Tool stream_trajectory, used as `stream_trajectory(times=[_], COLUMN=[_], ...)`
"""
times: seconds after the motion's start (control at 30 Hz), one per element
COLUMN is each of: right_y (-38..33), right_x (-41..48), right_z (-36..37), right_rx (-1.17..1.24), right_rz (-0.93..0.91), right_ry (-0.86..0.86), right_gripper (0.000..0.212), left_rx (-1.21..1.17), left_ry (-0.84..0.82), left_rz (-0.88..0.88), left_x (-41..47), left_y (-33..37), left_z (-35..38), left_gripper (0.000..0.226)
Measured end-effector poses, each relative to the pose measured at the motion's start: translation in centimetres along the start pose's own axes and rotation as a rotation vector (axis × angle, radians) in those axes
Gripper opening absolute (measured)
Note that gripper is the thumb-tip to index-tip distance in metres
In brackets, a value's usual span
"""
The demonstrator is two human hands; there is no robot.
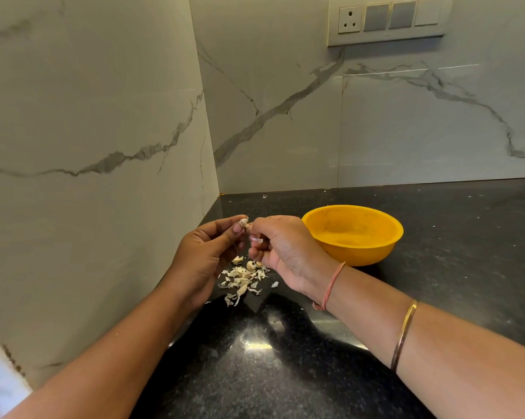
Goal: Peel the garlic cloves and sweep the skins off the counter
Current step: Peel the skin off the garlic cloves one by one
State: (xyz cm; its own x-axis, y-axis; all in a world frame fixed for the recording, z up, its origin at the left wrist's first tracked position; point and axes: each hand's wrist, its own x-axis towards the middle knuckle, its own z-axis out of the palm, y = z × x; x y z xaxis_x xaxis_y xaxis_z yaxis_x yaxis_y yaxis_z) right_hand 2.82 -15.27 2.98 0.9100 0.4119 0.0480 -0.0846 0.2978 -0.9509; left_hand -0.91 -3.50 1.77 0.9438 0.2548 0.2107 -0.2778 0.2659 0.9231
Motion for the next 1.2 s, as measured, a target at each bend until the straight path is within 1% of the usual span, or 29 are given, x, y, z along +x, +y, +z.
stream_trajectory(times=[0.17, 0.23, 0.3, 0.37, 0.43, 0.5, 0.57, 0.63, 0.7, 0.83, 0.97, 1.2], right_y=[0.6, 0.8, 0.9, 0.9, 0.9, 0.8, 0.7, 0.7, 0.9, 0.6, 0.3, 0.2], right_x=[0.0, 0.1, 0.2, 0.2, 0.2, 0.2, 0.2, 0.4, 0.6, 0.4, 0.2, 0.2], right_z=[0.3, 0.2, 0.0, -0.2, -0.5, -0.8, -1.0, -1.1, -1.1, -0.9, -0.7, -0.9], right_rx=[-0.118, -0.170, -0.262, -0.391, -0.527, -0.694, -0.802, -0.812, -0.787, -0.523, -0.380, -0.297], right_rz=[0.007, 0.006, -0.028, -0.092, -0.176, -0.294, -0.379, -0.399, -0.395, -0.333, -0.293, -0.264], right_ry=[0.002, 0.013, 0.040, 0.079, 0.112, 0.138, 0.147, 0.117, 0.102, 0.074, 0.031, 0.009], right_gripper=[0.016, 0.020, 0.019, 0.014, 0.023, 0.026, 0.018, 0.004, 0.015, 0.012, 0.015, 0.015], left_rx=[-0.086, -0.148, -0.182, -0.188, -0.177, -0.166, -0.149, -0.127, -0.096, -0.047, -0.002, 0.062], left_ry=[0.017, 0.049, 0.095, 0.116, 0.117, 0.102, 0.088, 0.080, 0.083, 0.072, 0.053, 0.039], left_rz=[-0.052, -0.048, -0.040, -0.043, -0.057, -0.068, -0.072, -0.074, -0.078, -0.067, -0.037, -0.011], left_x=[0.3, 0.4, 0.5, 0.4, 0.4, 0.4, 0.4, 0.4, 0.3, 0.2, 0.1, 0.0], left_y=[0.3, 0.6, 0.7, 0.7, 0.6, 0.6, 0.5, 0.3, 0.2, 0.1, 0.0, 0.0], left_z=[-0.2, -0.3, -0.3, -0.3, -0.2, -0.1, -0.1, -0.1, 0.0, -0.1, -0.1, 0.0], left_gripper=[0.027, 0.022, 0.015, 0.014, 0.016, 0.017, 0.018, 0.017, 0.014, 0.010, 0.011, 0.011])
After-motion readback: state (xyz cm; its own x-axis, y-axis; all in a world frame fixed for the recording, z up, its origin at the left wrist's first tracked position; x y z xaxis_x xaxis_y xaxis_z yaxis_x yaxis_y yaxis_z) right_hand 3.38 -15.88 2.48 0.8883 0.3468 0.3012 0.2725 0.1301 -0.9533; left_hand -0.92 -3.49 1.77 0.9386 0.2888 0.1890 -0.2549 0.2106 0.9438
